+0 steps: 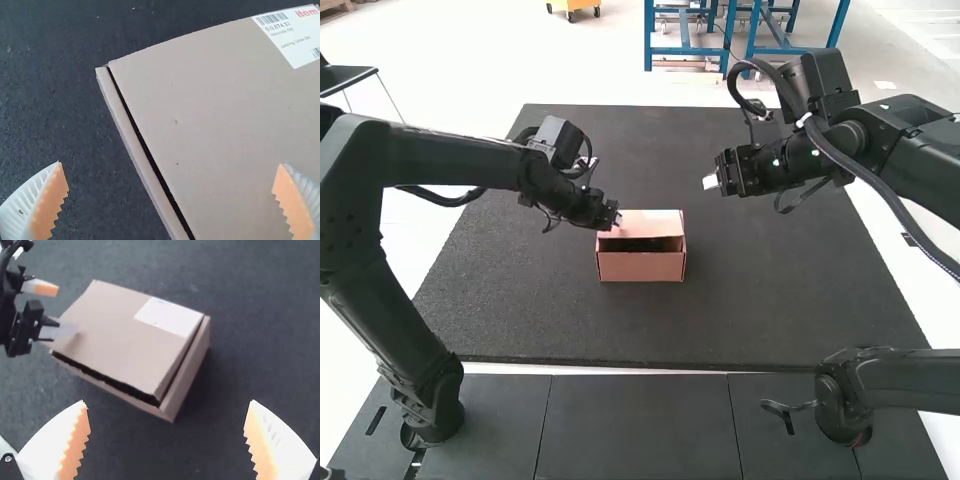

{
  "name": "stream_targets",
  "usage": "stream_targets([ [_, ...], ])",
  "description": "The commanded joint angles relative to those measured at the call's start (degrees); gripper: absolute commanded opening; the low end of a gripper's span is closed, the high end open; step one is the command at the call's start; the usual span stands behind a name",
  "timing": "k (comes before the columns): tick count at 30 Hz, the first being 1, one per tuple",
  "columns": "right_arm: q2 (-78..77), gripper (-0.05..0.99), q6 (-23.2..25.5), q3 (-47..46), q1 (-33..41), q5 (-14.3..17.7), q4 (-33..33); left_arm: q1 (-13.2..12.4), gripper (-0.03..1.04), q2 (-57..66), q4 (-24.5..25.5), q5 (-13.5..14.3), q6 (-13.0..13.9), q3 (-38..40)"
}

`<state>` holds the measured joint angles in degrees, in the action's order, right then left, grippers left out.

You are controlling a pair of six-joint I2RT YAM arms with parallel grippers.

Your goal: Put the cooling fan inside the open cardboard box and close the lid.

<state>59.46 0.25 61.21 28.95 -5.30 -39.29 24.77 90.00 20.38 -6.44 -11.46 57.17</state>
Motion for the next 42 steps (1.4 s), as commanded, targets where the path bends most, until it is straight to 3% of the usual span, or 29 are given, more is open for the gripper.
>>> stream_targets([
  [1, 0.3, 0.70, 0.4, 0.6, -0.7, 0.5, 0.4, 0.4, 0.96, 0.3, -1.3, -0.8, -0.4, -1.2],
  [20, 0.2, 0.70, 0.5, -0.4, -0.7, 1.0, 0.3, 0.4, 0.96, 4.6, -7.8, -0.8, 0.0, -5.9],
  [28, 0.0, 0.70, 0.7, -0.4, -0.8, 1.0, 0.3, 0.4, 0.96, -1.1, -0.2, -0.7, 0.6, -0.4],
  [35, -1.0, 0.70, 0.7, 0.0, -0.8, 1.0, 1.1, 0.4, 0.96, -9.2, 3.2, -0.7, 0.2, 1.8],
  [39, -2.2, 0.70, 0.9, 0.0, -0.8, 1.1, 1.9, -0.8, 0.96, -14.4, 4.5, -0.7, -0.4, 0.7],
  [42, -3.8, 0.70, 2.0, -0.9, -0.9, 1.4, 3.2, -3.3, 0.96, -18.1, 4.1, -0.7, -0.4, -1.0],
])
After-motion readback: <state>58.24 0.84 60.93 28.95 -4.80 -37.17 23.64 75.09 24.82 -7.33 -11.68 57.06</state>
